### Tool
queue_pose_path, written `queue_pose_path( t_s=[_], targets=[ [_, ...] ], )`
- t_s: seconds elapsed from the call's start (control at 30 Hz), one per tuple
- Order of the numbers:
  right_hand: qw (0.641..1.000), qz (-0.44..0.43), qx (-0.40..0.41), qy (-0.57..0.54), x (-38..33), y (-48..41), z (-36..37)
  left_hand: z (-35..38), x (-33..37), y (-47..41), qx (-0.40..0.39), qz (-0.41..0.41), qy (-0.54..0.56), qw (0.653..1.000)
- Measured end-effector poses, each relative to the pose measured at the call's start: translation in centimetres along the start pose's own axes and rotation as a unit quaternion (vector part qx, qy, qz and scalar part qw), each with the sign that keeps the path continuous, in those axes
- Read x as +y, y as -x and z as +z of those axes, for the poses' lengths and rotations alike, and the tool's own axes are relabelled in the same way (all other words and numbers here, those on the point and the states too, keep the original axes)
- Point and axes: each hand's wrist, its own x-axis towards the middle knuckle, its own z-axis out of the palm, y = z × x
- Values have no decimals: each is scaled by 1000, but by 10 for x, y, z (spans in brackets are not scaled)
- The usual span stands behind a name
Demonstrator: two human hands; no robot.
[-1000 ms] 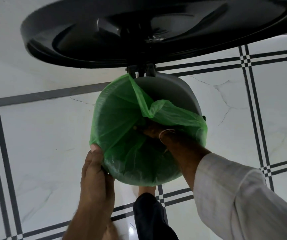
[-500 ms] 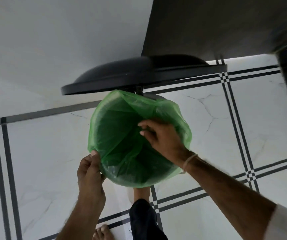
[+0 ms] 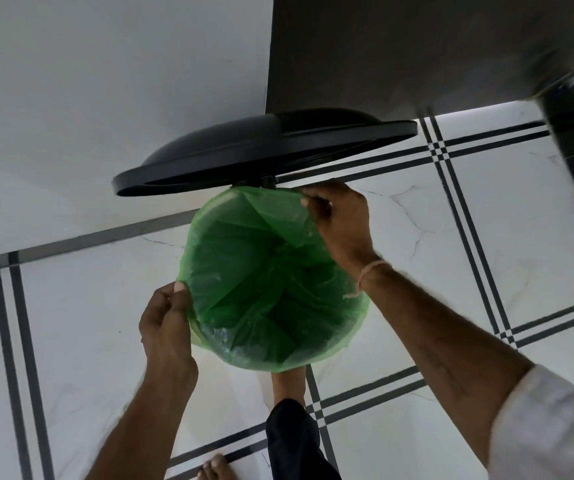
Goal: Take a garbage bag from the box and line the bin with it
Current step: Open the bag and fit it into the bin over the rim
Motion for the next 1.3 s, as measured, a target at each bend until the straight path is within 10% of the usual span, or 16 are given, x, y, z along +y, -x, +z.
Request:
queue_pose_path(
  t_s=[0.37, 1.3],
  targets=[
    [943, 238, -81, -219, 28, -55, 8, 5, 9, -22, -47, -27, 34, 998],
    [834, 391, -217, -322, 43, -55, 7, 52, 57, -128, -260, -191, -36, 946]
  ],
)
